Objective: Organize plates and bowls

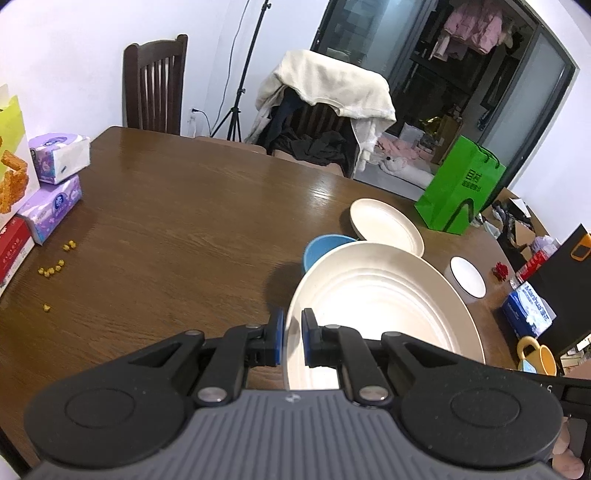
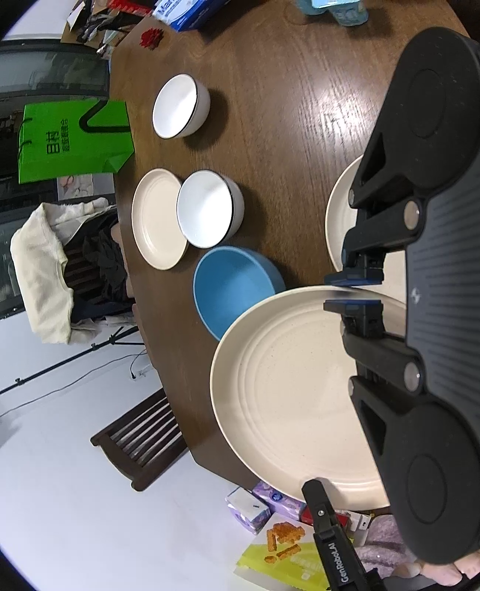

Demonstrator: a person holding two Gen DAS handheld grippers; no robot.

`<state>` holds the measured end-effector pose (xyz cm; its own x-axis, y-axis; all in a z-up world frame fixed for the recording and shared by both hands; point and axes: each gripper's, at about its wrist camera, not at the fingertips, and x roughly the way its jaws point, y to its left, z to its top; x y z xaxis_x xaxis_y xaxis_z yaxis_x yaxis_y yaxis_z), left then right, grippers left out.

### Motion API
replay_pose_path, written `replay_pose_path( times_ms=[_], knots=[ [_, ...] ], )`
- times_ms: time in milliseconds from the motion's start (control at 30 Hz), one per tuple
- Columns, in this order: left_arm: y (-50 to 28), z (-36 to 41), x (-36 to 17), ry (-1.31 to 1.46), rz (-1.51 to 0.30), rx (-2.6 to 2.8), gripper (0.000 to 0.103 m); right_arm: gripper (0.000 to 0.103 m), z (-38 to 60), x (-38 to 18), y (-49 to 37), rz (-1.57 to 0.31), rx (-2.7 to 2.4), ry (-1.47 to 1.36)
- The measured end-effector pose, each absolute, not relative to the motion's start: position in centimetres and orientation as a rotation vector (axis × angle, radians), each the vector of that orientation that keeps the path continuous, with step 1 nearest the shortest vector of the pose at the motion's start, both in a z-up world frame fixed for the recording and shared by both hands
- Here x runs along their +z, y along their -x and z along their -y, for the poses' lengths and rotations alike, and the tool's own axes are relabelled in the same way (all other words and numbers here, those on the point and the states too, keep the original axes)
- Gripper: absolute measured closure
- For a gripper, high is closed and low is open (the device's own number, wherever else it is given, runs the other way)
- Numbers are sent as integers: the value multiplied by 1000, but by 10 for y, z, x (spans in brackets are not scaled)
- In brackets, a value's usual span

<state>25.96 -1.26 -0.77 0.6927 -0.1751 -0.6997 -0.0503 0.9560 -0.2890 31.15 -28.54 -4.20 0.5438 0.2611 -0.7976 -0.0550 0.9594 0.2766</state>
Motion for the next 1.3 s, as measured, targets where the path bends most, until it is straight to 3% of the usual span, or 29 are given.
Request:
replay_pose_path(
  times_ms=[1300],
  knots=[
    [-254, 75, -41, 266, -874, -194, 93, 96, 361, -73, -274, -984, 66, -270]
  ],
)
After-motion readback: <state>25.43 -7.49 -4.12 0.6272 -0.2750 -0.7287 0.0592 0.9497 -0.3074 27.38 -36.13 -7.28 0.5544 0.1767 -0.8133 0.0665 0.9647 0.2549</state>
